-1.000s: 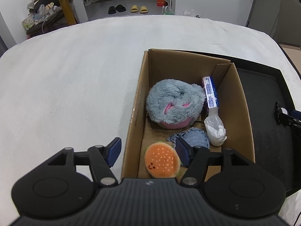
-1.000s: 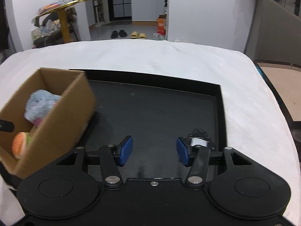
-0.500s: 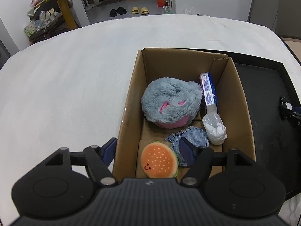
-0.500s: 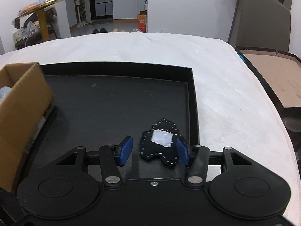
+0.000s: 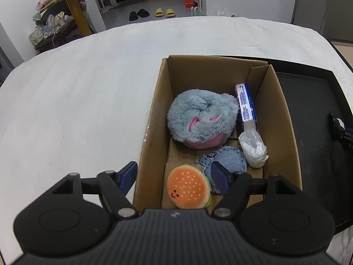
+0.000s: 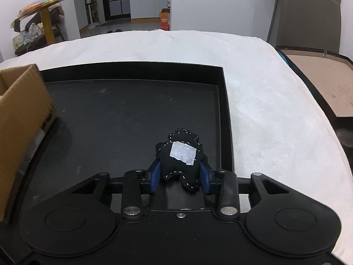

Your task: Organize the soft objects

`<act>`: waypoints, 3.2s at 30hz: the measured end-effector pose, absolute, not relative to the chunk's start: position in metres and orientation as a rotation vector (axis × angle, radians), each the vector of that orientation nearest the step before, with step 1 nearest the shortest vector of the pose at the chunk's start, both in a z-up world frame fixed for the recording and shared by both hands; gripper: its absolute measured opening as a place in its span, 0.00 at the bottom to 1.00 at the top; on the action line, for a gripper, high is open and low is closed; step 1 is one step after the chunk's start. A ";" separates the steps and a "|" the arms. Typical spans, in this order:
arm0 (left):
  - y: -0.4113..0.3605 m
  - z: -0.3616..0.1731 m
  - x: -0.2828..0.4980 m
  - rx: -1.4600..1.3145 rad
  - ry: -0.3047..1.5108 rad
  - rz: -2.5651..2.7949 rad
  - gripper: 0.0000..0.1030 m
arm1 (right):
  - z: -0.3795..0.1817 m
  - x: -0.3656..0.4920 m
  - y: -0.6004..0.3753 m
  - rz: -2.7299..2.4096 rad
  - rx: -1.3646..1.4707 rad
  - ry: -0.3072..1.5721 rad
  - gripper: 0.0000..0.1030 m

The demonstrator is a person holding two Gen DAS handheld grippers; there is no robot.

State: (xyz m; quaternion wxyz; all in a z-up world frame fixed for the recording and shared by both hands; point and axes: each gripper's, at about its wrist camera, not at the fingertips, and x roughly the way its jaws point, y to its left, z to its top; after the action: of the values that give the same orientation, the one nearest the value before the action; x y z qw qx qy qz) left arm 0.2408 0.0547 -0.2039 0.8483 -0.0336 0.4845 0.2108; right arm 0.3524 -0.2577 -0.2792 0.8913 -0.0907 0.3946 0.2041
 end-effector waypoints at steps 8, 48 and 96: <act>0.058 -0.202 0.235 -0.074 1.014 0.447 0.69 | -0.262 0.334 -0.251 0.478 -0.164 0.816 0.33; 0.091 -0.193 0.202 -0.243 0.936 0.357 0.31 | -0.163 0.248 -0.133 0.867 -0.265 0.754 0.35; 0.105 -0.148 0.196 -0.226 0.977 0.336 0.65 | -0.153 0.250 -0.154 0.857 -0.131 0.950 0.62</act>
State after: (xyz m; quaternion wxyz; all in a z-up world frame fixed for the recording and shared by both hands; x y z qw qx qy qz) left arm 0.1957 0.1047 -0.1481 0.8633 -0.1080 0.4662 0.1603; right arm 0.2496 -0.1542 -0.1534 0.8003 -0.0612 0.4429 0.3994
